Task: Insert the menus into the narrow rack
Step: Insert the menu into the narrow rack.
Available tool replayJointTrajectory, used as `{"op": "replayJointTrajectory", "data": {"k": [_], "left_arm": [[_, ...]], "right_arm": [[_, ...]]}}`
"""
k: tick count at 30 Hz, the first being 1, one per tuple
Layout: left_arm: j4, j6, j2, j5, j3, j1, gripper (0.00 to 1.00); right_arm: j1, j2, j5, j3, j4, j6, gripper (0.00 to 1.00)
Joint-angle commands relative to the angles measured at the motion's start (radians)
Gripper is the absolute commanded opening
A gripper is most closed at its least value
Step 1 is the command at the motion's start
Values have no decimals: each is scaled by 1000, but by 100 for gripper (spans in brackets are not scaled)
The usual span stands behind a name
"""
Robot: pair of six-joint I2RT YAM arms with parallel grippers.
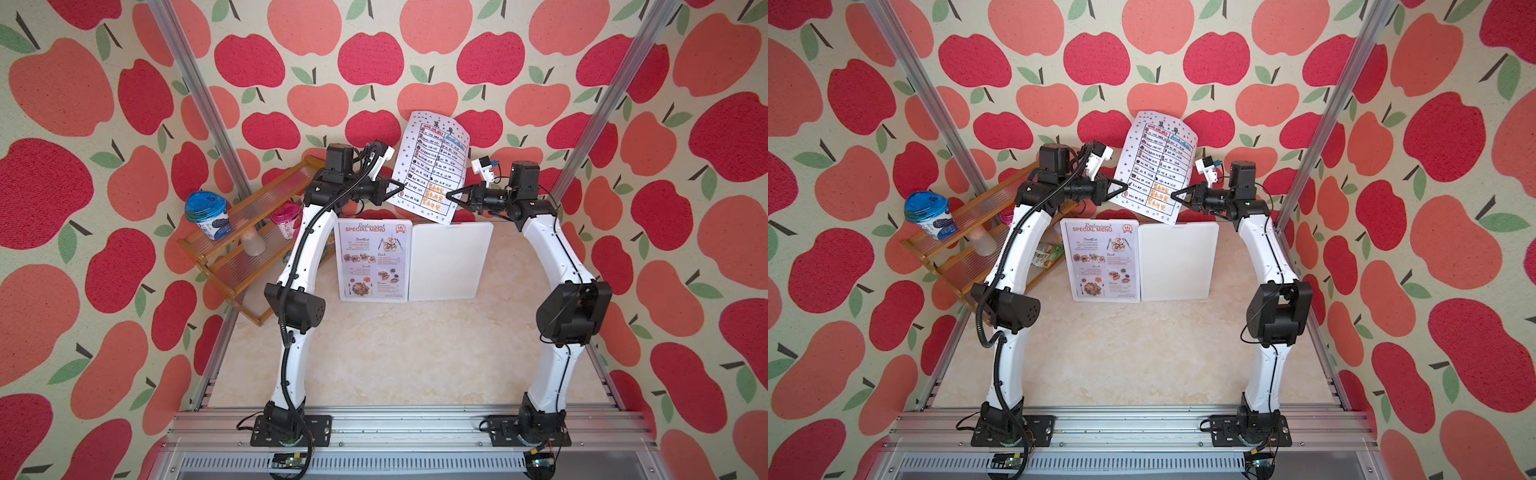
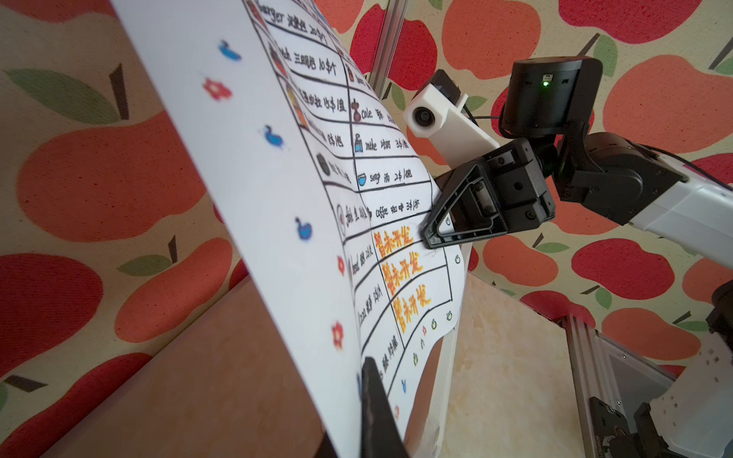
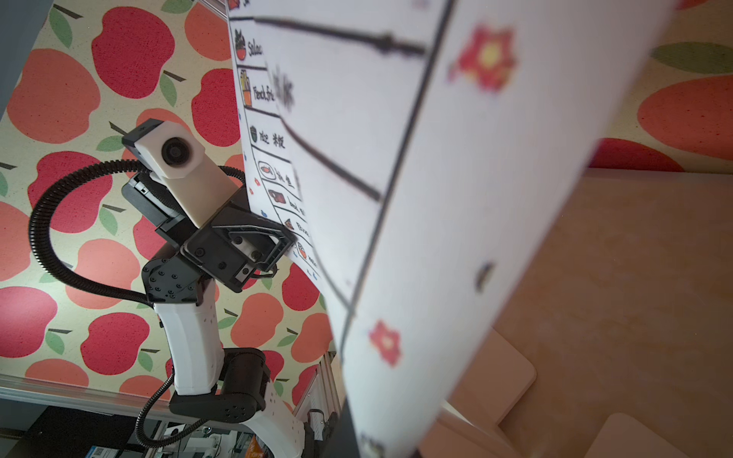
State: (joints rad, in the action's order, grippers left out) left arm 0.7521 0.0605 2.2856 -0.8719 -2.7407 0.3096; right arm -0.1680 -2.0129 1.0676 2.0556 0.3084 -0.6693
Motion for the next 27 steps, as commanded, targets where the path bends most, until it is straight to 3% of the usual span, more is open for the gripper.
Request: {"op": "replayJointTrajectory", "data": {"k": [1,27], "left_arm": [[1,-10,-34,10,-16,2,6],[4,1,-25,27,-15,29,8]], "right_arm": [[9,-14,19,29,8,5,0],[31,29,8,-39,63,63,0]]}}
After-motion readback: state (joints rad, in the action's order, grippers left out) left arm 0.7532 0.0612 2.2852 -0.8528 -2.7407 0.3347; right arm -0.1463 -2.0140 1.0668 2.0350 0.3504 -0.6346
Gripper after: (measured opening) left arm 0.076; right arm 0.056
